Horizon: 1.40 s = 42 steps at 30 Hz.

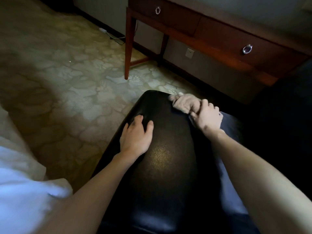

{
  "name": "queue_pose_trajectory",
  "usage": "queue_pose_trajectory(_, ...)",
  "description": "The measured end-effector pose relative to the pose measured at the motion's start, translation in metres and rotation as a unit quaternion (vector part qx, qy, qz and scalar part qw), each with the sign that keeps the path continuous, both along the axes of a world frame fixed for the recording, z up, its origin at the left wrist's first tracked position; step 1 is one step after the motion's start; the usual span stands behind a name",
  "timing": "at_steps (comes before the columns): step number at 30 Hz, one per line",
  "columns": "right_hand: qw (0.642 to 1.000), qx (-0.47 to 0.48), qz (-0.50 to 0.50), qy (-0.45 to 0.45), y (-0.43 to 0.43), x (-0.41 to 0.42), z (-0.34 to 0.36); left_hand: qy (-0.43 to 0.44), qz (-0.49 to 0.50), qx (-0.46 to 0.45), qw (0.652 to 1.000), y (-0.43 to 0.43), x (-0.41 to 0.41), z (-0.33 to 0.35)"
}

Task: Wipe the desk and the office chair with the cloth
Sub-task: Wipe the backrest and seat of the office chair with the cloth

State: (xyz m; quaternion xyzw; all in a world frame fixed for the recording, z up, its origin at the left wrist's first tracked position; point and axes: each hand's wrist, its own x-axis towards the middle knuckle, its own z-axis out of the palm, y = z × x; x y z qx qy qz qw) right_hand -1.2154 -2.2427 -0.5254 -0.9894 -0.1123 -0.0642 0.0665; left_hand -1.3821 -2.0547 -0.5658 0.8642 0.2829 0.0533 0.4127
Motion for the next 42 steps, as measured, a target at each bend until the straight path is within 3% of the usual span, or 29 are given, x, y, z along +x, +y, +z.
queue_pose_trajectory(2, 0.999, 0.037, -0.013, -0.001, 0.0, 0.007, 0.006, -0.001, -0.009, 0.032, 0.999, 0.001, -0.001, 0.001)
queue_pose_trajectory(5, 0.995, 0.032, 0.065, -0.069, 0.006, -0.024, 0.016, 0.014, -0.023, 0.067, 0.997, 0.001, 0.005, -0.001)
queue_pose_trajectory(11, 0.993, -0.013, 0.106, -0.059, 0.004, -0.099, 0.005, -0.012, -0.076, 0.231, 0.97, -0.022, 0.053, 0.006)
queue_pose_trajectory(15, 0.998, -0.004, 0.057, 0.011, -0.008, -0.092, -0.016, -0.039, -0.102, 0.186, 0.977, -0.045, 0.08, 0.002)
queue_pose_trajectory(19, 0.996, -0.04, 0.073, -0.01, -0.002, -0.059, -0.026, -0.066, -0.073, 0.167, 0.981, -0.039, 0.076, -0.015)
queue_pose_trajectory(24, 0.999, -0.025, 0.027, 0.008, 0.013, 0.002, -0.027, -0.048, -0.092, 0.24, 0.965, -0.042, 0.072, -0.02)
queue_pose_trajectory(34, 0.998, 0.04, -0.045, 0.014, 0.038, 0.086, -0.018, -0.008, -0.108, 0.282, 0.953, -0.043, 0.071, -0.031)
queue_pose_trajectory(37, 0.995, 0.061, -0.072, 0.033, 0.041, 0.091, -0.013, -0.001, -0.103, 0.29, 0.951, -0.045, 0.07, -0.03)
queue_pose_trajectory(42, 0.999, 0.044, -0.002, 0.018, 0.019, 0.049, -0.01, 0.006, -0.105, 0.312, 0.944, -0.049, 0.075, -0.028)
